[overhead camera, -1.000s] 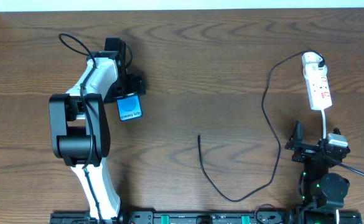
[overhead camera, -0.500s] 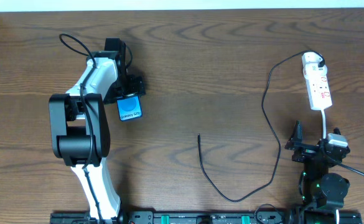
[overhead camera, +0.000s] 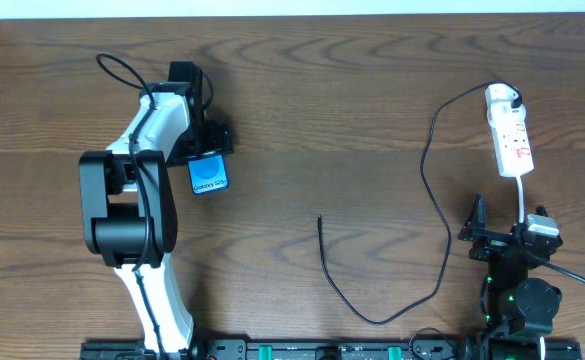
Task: Plug charger to phone and switch on socket
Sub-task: 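Lift the phone with the left gripper and tilt it upright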
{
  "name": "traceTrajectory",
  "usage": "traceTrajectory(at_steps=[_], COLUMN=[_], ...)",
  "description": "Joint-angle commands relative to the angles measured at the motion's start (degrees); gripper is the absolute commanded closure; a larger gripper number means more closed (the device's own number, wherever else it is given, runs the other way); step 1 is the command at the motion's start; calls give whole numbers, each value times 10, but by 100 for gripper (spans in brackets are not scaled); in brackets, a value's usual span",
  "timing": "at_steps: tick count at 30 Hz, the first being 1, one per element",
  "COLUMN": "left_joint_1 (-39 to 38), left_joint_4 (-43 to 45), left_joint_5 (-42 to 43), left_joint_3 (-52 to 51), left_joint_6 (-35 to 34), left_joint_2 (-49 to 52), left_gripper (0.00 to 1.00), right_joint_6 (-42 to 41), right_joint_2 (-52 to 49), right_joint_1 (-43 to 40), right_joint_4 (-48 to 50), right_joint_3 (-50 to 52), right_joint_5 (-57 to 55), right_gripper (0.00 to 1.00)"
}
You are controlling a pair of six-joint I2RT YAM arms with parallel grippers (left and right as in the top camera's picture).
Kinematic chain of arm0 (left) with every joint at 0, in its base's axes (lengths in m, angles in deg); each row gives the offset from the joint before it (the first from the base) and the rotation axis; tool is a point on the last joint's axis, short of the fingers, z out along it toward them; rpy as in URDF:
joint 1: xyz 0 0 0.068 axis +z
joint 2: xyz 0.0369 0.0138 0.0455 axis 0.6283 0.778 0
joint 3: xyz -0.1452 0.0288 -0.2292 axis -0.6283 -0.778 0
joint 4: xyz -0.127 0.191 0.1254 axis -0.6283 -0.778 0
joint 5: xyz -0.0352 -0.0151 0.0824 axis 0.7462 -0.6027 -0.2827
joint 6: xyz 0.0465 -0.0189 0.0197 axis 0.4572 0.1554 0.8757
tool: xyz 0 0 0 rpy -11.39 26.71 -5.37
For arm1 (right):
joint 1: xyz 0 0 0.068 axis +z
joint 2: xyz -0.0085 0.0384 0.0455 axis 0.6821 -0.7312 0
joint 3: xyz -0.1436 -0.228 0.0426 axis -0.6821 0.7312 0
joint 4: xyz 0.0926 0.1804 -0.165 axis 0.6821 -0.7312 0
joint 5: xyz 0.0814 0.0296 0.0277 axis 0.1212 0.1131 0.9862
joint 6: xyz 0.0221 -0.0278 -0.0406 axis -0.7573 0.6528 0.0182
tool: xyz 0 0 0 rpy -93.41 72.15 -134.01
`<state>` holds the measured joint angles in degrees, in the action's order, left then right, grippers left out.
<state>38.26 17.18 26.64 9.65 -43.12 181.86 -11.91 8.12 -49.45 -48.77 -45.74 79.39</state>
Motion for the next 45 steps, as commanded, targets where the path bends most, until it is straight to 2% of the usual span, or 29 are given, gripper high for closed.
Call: traceTrajectory(at_steps=[1,12,16,18,19,23,26,27,45], left_joint_1=[-1,-1,-1,-1,-1,-1,-1,-1,-1], left_joint_4=[-5,-5,-5,-5,-5,-5,-5,-3,-12], left_joint_5=[-17,-17,-17,-17,-17,-17,-17,-17,-17], left_joint_3=[-14,-14,-14,-14,-14,-14,-14,-14,-12], left_joint_6=[4,4,4,4,4,4,4,4,5], left_joint_2=[25,25,25,25,25,25,25,25,-8], left_gripper=[22,26,35,42,50,68,89,92,93], right_joint_6=[9,9,9,9,9,9,9,9,9], right_joint_2=[0,0,0,0,0,0,0,0,0], right_joint_1=[4,4,4,4,4,4,4,4,4], right_joint_4=[-2,-2,-2,-2,-2,-2,-2,-2,-2], right_joint_3=[1,1,1,1,1,1,1,1,1], right_joint_5=[1,1,1,1,1,1,1,1,1], right_gripper=[1,1,1,1,1,1,1,1,1])
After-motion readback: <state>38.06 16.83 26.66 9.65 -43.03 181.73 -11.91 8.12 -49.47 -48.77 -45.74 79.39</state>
